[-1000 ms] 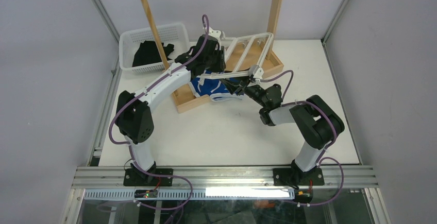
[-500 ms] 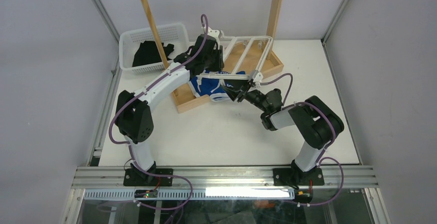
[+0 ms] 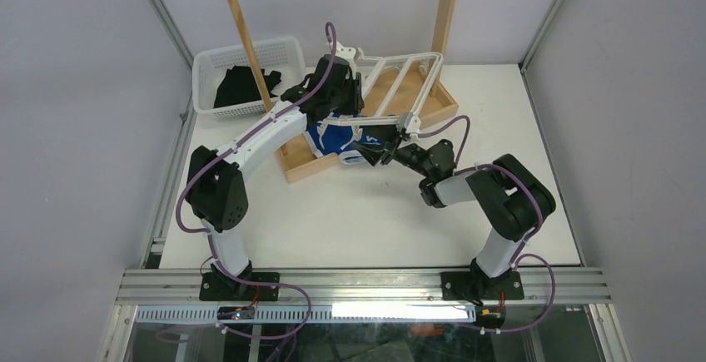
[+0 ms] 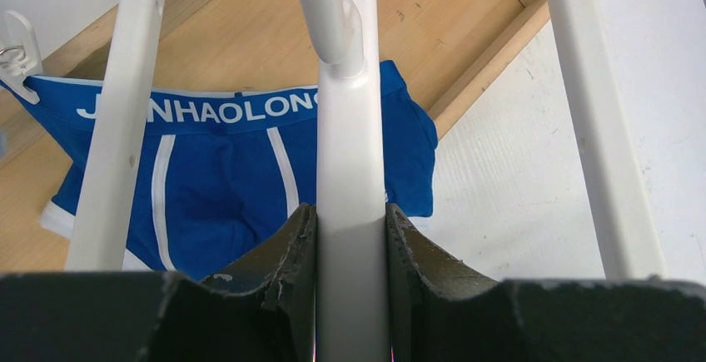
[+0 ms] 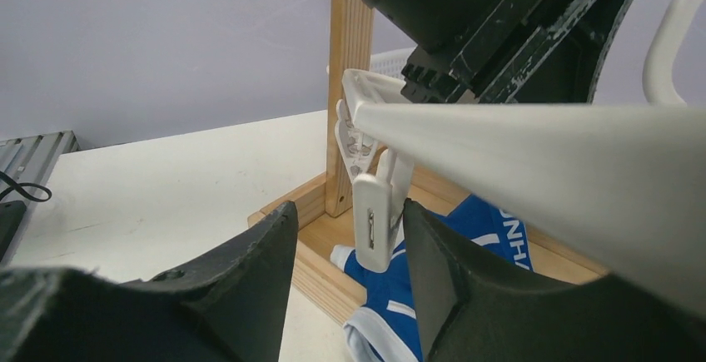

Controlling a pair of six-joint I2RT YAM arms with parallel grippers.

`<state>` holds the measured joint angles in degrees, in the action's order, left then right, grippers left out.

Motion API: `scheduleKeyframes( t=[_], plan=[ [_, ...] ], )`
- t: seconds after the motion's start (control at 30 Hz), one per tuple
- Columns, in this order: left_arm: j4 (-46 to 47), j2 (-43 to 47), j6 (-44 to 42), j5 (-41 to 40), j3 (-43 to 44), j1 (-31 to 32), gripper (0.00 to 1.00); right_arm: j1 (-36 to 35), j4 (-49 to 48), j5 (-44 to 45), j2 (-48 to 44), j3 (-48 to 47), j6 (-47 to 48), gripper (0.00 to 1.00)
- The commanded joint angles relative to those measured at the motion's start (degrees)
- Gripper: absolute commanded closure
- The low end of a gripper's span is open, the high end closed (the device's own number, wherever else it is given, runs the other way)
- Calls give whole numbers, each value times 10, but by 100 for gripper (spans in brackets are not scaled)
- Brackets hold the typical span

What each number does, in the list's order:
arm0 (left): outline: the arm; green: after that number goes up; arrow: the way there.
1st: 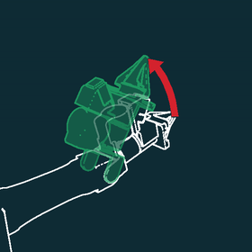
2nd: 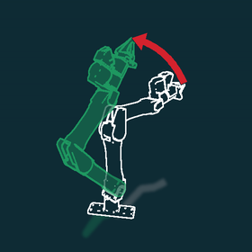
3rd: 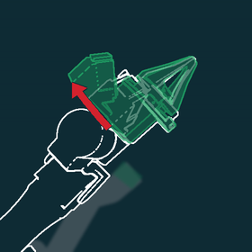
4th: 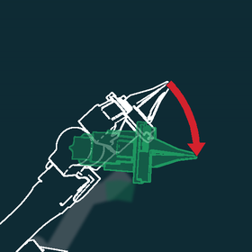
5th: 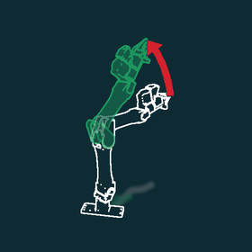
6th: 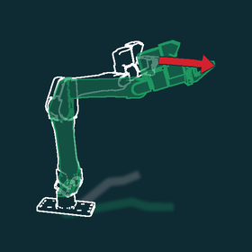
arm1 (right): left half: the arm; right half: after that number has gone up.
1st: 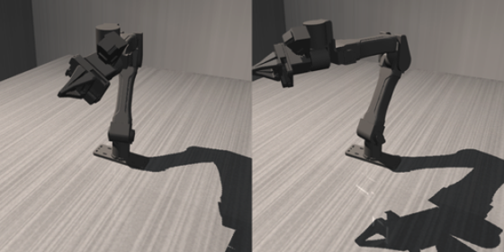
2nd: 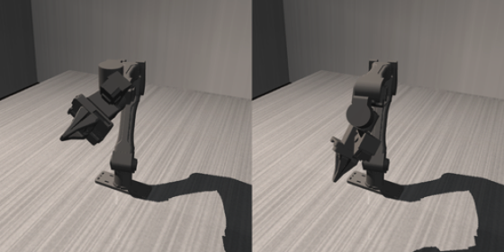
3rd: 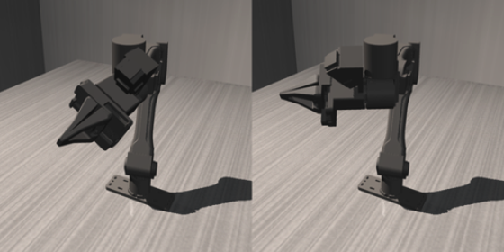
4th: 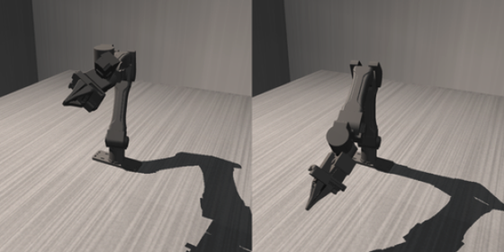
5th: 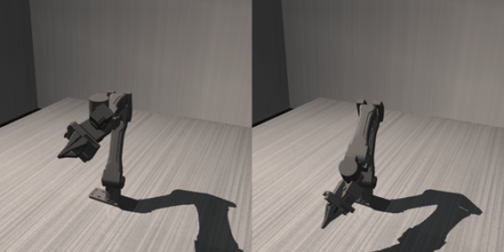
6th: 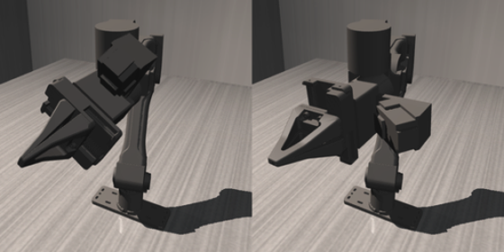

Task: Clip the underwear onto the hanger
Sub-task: Clamp the underwear onto the hanger.

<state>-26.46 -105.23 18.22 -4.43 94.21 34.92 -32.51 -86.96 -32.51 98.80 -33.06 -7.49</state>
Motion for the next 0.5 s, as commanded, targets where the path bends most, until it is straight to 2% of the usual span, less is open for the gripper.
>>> scheduleKeyframes(
  t=[0.0, 0.47],
  plan=[
    [91, 42, -22, 10, 14, 8, 100, 1, -70, -11, -12, -34, 12, 47],
    [90, 59, -26, 15, 15, 8, 100, 16, -70, -14, -12, -28, 16, 43]
  ],
)
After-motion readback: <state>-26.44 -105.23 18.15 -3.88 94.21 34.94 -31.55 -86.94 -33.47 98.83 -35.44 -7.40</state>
